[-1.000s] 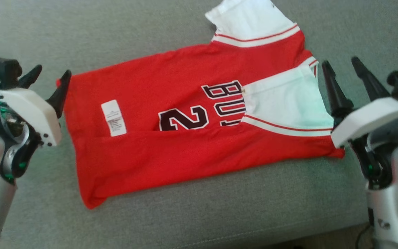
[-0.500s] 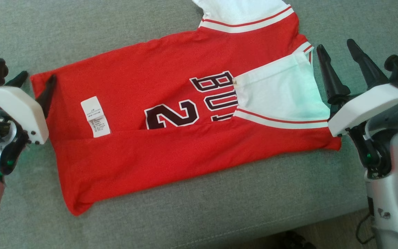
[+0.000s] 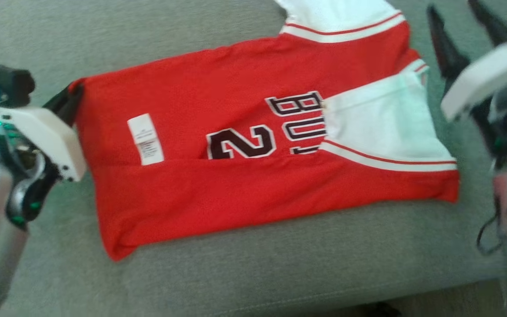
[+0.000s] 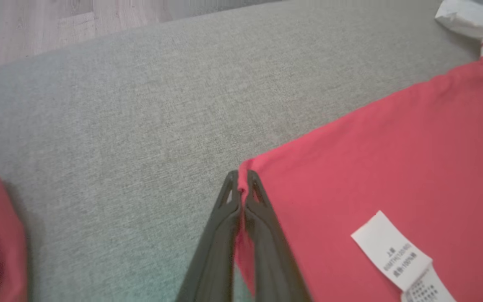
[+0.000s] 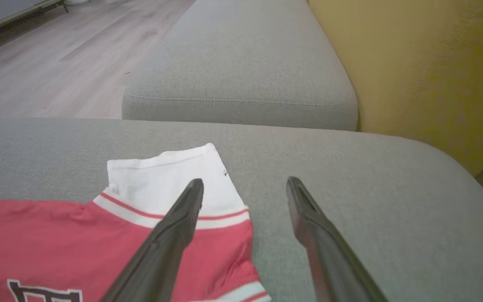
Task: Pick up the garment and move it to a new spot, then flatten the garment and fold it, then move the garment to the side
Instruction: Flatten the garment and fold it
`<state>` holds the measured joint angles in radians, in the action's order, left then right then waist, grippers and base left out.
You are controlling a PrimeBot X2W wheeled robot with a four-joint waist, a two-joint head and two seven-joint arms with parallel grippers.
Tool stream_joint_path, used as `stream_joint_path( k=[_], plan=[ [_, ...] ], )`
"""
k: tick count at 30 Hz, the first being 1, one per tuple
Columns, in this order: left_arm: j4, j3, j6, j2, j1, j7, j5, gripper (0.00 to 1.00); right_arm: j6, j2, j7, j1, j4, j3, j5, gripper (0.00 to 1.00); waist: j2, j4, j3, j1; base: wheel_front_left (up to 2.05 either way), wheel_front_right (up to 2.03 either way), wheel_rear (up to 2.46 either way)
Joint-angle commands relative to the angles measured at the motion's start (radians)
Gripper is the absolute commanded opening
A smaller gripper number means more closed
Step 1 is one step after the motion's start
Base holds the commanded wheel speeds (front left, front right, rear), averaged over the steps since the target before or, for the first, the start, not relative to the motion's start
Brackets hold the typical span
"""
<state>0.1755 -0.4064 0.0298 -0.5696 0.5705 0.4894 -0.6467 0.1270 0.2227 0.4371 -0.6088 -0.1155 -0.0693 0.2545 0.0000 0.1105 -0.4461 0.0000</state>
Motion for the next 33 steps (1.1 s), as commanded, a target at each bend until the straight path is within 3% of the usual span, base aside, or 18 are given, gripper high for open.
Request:
stream_joint_path(
  k=[1, 13, 19, 30, 31, 33],
  plan=[
    [-0.033, 0.04, -0.005, -0.035, 0.05, -0.007, 0.009, 0.0, 0.004, 0.013, 0.007, -0.03, 0.03, -0.017, -0.005, 1.0, 0.0, -0.023, -0.007, 0.0, 0.0, 0.0, 0.0],
    [-0.024, -0.025, 0.013, 0.099, 0.137, -0.104, 0.034, 0.0, 0.004, 0.054, 0.16, -0.402, -0.334, -0.056, -0.079, 1.0, 0.0, -0.188, -0.079, 0.0, 0.0, 0.0, 0.0],
    [0.016, -0.049, 0.025, 0.178, 0.18, -0.139, 0.018, 0.0, 0.004, 0.058, 0.19, -0.482, -0.486, 0.01, -0.148, 1.0, 0.0, -0.245, -0.108, 0.0, 0.0, 0.0, 0.0],
    [0.069, -0.074, 0.047, 0.214, 0.223, -0.179, 0.016, 0.0, 0.004, 0.021, 0.211, -0.543, -0.66, 0.106, -0.201, 1.0, 0.0, -0.28, -0.121, 0.0, 0.0, 0.0, 0.0],
    [0.072, -0.076, 0.049, 0.214, 0.224, -0.18, 0.015, 0.0, 0.004, 0.019, 0.213, -0.543, -0.669, 0.104, -0.2, 0.89, 0.0, -0.28, -0.121, 0.0, 0.0, 0.0, 0.0],
    [0.077, -0.077, 0.052, 0.212, 0.226, -0.183, 0.013, 0.0, 0.004, 0.015, 0.214, -0.543, -0.686, 0.098, -0.193, 0.48, 0.0, -0.279, -0.12, 0.0, 0.0, 0.0, 0.0]
  ],
)
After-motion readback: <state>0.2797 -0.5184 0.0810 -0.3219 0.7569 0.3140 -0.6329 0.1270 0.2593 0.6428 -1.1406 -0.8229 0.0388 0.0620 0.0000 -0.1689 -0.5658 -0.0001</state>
